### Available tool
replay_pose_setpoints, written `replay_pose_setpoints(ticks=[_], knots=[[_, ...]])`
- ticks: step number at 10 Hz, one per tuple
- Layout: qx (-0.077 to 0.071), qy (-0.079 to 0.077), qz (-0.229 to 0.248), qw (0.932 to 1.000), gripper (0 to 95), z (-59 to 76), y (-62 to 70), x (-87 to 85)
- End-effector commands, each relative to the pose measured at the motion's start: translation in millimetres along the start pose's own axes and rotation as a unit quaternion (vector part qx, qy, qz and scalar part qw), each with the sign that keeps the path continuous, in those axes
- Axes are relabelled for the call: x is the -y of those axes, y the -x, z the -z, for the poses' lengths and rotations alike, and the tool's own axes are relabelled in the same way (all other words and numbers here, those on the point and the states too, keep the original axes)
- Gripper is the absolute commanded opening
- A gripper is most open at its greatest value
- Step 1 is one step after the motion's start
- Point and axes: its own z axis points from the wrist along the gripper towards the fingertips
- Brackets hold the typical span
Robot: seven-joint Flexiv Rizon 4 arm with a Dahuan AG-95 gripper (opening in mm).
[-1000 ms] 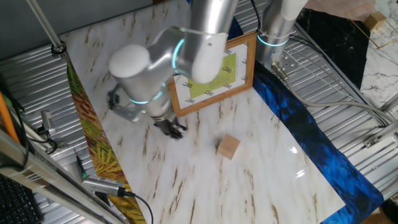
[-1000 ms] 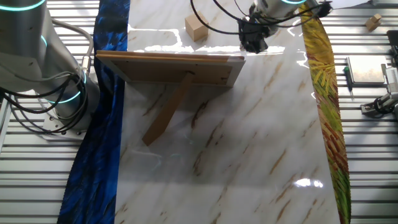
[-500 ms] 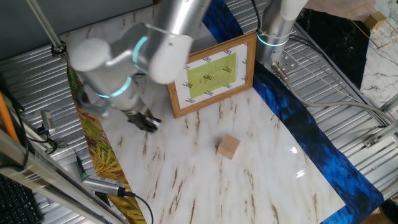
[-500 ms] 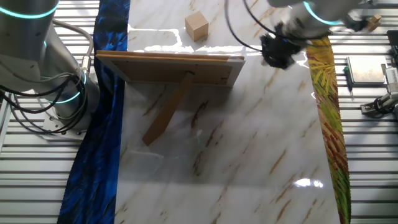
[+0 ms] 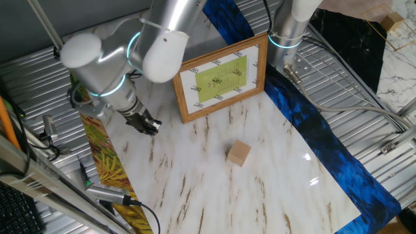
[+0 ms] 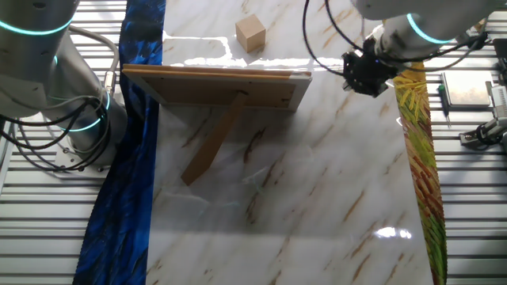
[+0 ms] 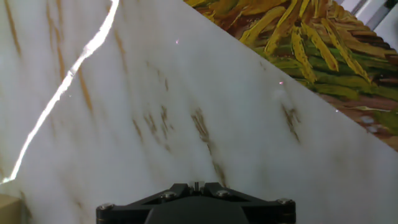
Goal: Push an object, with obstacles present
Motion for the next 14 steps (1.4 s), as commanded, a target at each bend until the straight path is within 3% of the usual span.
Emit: replay_pose_setpoints(ticks=[1, 4, 7, 10, 14], knots=[[0.0, -0.006, -0.03, 0.9995, 0.0, -1.3, 2.4, 1.6], [-0.003, -0.02, -0.049, 0.9986, 0.0, -0.4, 0.1, 6.0], [-0.006, -0.02, -0.019, 0.9996, 0.0, 15.6, -15.5, 47.4], [-0.011, -0.024, 0.018, 0.9995, 0.0, 35.8, -54.5, 82.8], [-0.013, -0.027, 0.032, 0.999, 0.0, 35.9, -87.2, 94.5]])
